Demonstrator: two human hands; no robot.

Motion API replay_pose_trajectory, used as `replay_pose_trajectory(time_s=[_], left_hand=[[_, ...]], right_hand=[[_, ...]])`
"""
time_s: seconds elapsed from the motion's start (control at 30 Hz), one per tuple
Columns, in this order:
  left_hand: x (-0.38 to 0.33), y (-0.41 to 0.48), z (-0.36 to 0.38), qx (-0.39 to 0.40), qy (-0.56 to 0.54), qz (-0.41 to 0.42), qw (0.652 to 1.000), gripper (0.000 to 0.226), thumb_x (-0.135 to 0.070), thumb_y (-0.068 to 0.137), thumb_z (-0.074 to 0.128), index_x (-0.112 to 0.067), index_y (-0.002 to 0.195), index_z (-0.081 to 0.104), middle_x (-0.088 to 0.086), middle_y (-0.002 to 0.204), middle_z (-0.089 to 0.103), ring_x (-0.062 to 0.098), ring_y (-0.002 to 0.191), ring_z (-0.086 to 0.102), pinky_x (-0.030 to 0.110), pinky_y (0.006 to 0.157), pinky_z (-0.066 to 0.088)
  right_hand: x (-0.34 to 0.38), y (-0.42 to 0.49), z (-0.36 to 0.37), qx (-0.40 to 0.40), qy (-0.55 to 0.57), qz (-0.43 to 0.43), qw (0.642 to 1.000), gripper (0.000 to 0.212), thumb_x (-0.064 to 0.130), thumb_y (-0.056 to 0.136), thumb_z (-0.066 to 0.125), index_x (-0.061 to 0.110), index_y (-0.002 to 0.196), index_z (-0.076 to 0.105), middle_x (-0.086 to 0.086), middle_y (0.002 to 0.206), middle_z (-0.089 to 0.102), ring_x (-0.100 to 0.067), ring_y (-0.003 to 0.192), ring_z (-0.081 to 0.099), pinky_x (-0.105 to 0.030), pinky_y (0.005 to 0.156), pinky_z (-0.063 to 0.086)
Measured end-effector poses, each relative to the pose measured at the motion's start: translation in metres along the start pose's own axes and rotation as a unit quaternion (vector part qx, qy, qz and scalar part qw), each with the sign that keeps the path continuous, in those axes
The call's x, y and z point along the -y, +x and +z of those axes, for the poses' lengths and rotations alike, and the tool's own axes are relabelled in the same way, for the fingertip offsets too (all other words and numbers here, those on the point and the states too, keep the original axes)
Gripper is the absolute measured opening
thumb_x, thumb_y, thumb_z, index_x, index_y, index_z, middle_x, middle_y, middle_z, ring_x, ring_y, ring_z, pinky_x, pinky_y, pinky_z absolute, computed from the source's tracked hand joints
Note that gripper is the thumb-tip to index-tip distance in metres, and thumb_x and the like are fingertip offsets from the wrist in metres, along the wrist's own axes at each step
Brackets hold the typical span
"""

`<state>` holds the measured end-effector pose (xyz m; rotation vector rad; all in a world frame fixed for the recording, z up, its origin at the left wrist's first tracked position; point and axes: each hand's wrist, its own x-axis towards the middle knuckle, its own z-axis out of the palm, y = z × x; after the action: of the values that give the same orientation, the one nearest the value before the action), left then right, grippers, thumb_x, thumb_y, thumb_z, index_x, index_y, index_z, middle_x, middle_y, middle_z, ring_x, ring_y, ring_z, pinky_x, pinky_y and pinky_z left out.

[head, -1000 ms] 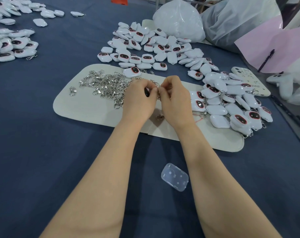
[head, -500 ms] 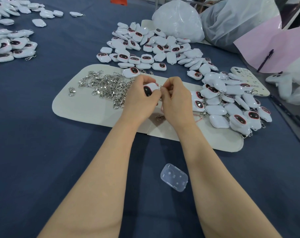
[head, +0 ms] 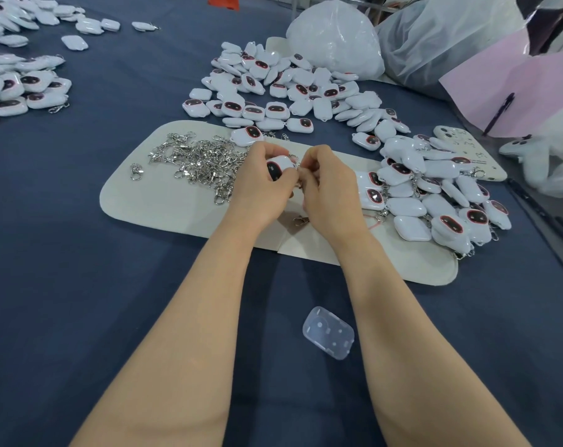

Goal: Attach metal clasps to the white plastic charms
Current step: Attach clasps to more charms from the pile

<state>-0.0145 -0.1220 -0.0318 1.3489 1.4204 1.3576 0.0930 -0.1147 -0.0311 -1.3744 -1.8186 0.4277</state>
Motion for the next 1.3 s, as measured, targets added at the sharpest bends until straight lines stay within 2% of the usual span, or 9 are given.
replay_pose_trajectory(time_s=[0.23, 0.4, 0.57, 0.8, 0.87, 1.0, 1.1, 1.2, 1.3], left_hand=[[0.001, 0.0, -0.002, 0.013, 0.077, 0.046, 0.996, 0.023, -0.009, 0.084, 0.059, -0.021, 0.103, 0.052, -0.019, 0.087, 0.051, 0.019, 0.081, 0.056, 0.042, 0.084, 0.052], [-0.004, 0.001, 0.001, -0.02, -0.109, -0.041, 0.993, 0.018, -0.004, 0.087, 0.054, -0.021, 0.095, 0.053, -0.005, 0.086, 0.058, 0.003, 0.055, 0.059, 0.026, 0.066, 0.053], [-0.011, 0.003, -0.002, 0.038, -0.408, -0.178, 0.895, 0.015, 0.0, 0.091, 0.045, -0.012, 0.088, 0.053, 0.003, 0.07, 0.056, 0.006, 0.047, 0.051, 0.018, 0.048, 0.044], [-0.011, 0.002, -0.007, 0.108, -0.547, -0.268, 0.786, 0.011, -0.005, 0.093, 0.046, 0.0, 0.093, 0.055, 0.007, 0.072, 0.059, 0.006, 0.049, 0.054, 0.015, 0.049, 0.047], [-0.011, 0.003, -0.005, 0.085, -0.529, -0.273, 0.799, 0.011, -0.007, 0.095, 0.047, -0.001, 0.091, 0.056, 0.008, 0.075, 0.058, 0.006, 0.046, 0.053, 0.015, 0.047, 0.046], [-0.006, 0.003, 0.001, -0.044, -0.119, -0.08, 0.989, 0.006, -0.014, 0.096, 0.051, -0.017, 0.091, 0.055, -0.004, 0.083, 0.056, 0.01, 0.056, 0.061, 0.031, 0.065, 0.055], [-0.002, -0.004, 0.003, -0.061, 0.104, 0.093, 0.988, 0.006, -0.015, 0.093, 0.054, -0.021, 0.092, 0.056, -0.017, 0.081, 0.054, 0.016, 0.081, 0.061, 0.031, 0.079, 0.05], [0.003, 0.0, 0.006, -0.052, 0.04, 0.043, 0.997, 0.005, -0.018, 0.093, 0.057, -0.018, 0.097, 0.053, -0.01, 0.088, 0.058, 0.015, 0.074, 0.063, 0.028, 0.069, 0.052], [-0.004, 0.006, 0.007, -0.025, -0.235, -0.129, 0.963, 0.004, -0.015, 0.096, 0.053, -0.012, 0.096, 0.053, 0.005, 0.083, 0.06, 0.006, 0.051, 0.059, 0.018, 0.051, 0.049]], right_hand=[[-0.001, 0.001, -0.003, 0.036, -0.023, -0.02, 0.999, 0.011, -0.003, 0.086, 0.049, 0.005, 0.092, 0.055, -0.003, 0.08, 0.056, -0.023, 0.074, 0.053, -0.031, 0.067, 0.04], [0.004, -0.003, 0.003, -0.032, 0.092, 0.034, 0.995, 0.018, 0.002, 0.09, 0.052, 0.019, 0.095, 0.049, 0.011, 0.081, 0.055, -0.005, 0.073, 0.052, -0.016, 0.07, 0.043], [0.01, 0.0, 0.005, -0.071, 0.192, 0.068, 0.976, 0.013, 0.005, 0.091, 0.056, 0.018, 0.09, 0.057, 0.009, 0.084, 0.062, -0.014, 0.084, 0.063, -0.025, 0.08, 0.051], [0.013, 0.0, 0.002, -0.116, 0.199, 0.059, 0.971, 0.01, 0.008, 0.092, 0.057, 0.016, 0.09, 0.062, 0.009, 0.081, 0.064, -0.011, 0.079, 0.064, -0.024, 0.078, 0.053], [0.012, 0.001, 0.002, -0.11, 0.131, 0.033, 0.985, 0.008, 0.01, 0.092, 0.057, 0.011, 0.092, 0.065, 0.007, 0.078, 0.064, -0.009, 0.074, 0.061, -0.02, 0.074, 0.049], [0.007, 0.003, 0.0, -0.032, -0.025, 0.004, 0.999, 0.013, 0.009, 0.092, 0.053, 0.007, 0.092, 0.066, 0.0, 0.08, 0.063, -0.022, 0.082, 0.06, -0.031, 0.078, 0.045], [0.001, 0.004, -0.005, 0.038, -0.062, 0.01, 0.997, 0.015, 0.006, 0.09, 0.05, 0.009, 0.089, 0.065, -0.004, 0.076, 0.064, -0.028, 0.08, 0.061, -0.038, 0.078, 0.047], [-0.002, 0.003, -0.005, 0.031, -0.019, 0.051, 0.998, 0.011, 0.01, 0.092, 0.051, 0.017, 0.089, 0.059, 0.004, 0.079, 0.06, -0.019, 0.082, 0.06, -0.032, 0.079, 0.047], [0.0, 0.003, 0.0, -0.013, 0.086, 0.083, 0.993, 0.008, 0.012, 0.093, 0.053, 0.019, 0.091, 0.053, 0.01, 0.082, 0.059, -0.014, 0.086, 0.061, -0.032, 0.085, 0.049]])
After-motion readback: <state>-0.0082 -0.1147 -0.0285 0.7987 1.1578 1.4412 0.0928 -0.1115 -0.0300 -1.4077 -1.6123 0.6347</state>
